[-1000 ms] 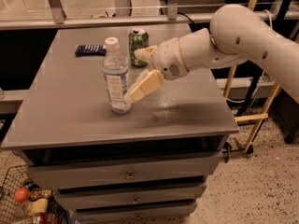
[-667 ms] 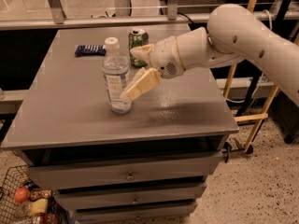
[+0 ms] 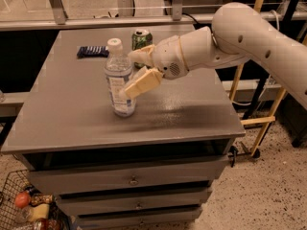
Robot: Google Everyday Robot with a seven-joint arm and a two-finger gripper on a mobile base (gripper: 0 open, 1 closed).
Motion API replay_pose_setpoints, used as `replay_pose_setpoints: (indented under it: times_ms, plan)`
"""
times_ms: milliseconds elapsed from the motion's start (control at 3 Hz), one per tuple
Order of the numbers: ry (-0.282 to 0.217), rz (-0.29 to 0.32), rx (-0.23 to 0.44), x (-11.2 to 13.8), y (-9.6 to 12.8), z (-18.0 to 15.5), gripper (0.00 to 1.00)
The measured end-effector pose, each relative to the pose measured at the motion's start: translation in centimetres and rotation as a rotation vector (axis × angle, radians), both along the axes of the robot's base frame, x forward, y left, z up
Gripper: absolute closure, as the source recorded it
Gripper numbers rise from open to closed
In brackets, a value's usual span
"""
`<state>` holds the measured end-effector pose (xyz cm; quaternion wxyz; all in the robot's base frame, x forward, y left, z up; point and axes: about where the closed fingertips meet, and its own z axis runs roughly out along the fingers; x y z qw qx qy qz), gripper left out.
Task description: Knock blue plastic bottle over
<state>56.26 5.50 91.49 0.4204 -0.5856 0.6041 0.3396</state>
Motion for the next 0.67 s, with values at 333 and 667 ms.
replay_pose_setpoints:
  times_ms: [333, 667]
  plan:
    - [0.003, -0.001, 0.004, -0.06, 0.01, 0.02, 0.41]
    - [0.007, -0.004, 0.004, -0.08, -0.05, -0.07, 0.65]
